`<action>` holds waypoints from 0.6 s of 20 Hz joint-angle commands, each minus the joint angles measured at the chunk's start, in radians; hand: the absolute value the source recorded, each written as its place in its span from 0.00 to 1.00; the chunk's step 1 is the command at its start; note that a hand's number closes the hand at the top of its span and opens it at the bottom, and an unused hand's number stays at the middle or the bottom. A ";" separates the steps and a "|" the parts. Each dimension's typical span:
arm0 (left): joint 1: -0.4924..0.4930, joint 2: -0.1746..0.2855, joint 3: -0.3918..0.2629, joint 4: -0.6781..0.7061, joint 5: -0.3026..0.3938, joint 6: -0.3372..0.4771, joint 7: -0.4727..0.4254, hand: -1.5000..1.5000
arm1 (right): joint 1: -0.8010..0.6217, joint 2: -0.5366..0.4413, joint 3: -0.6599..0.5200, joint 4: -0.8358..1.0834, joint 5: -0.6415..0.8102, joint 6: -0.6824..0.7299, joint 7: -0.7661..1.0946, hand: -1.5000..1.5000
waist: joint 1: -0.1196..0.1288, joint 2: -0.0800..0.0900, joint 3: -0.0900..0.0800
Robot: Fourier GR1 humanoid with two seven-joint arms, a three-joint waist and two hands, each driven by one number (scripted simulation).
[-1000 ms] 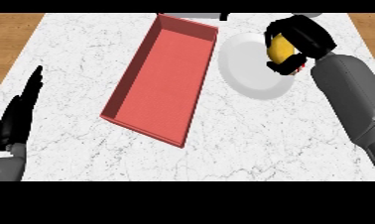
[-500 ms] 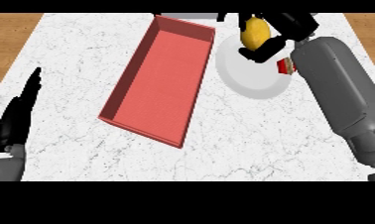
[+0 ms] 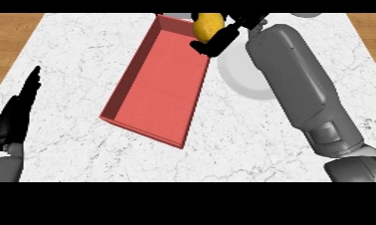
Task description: Pick the lemon from the plate and place it in the cardboard box
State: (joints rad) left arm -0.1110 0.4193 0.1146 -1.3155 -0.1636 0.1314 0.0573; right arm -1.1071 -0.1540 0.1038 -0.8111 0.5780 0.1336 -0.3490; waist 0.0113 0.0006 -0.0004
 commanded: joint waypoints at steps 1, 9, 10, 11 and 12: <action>-0.044 -0.023 -0.006 0.056 -0.029 0.027 -0.020 0.50 | -0.081 0.131 -0.011 0.087 0.001 -0.033 0.125 1.00 | 0.006 0.006 -0.001; -0.074 -0.038 -0.033 -0.003 -0.038 -0.002 0.039 0.50 | -0.249 0.153 0.027 0.327 -0.128 -0.100 0.148 1.00 | 0.046 0.013 -0.001; -0.093 -0.030 -0.023 0.024 -0.044 0.000 0.033 0.50 | -0.254 0.153 0.076 0.331 -0.156 -0.117 0.162 1.00 | 0.048 0.013 -0.001; -0.038 -0.010 -0.020 -0.038 -0.008 -0.049 0.018 0.50 | -0.245 0.153 0.075 0.382 -0.136 -0.165 0.156 1.00 | 0.077 0.017 -0.001; -0.065 -0.039 -0.021 0.056 -0.037 -0.005 -0.038 0.50 | -0.286 0.153 0.062 0.410 -0.143 -0.145 0.133 1.00 | 0.061 0.021 -0.002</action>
State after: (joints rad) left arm -0.1584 0.3937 0.0969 -1.3079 -0.1888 0.1202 0.0585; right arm -1.3293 -0.0093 0.1435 -0.5049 0.4695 0.0292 -0.2107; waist 0.0582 0.0139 -0.0012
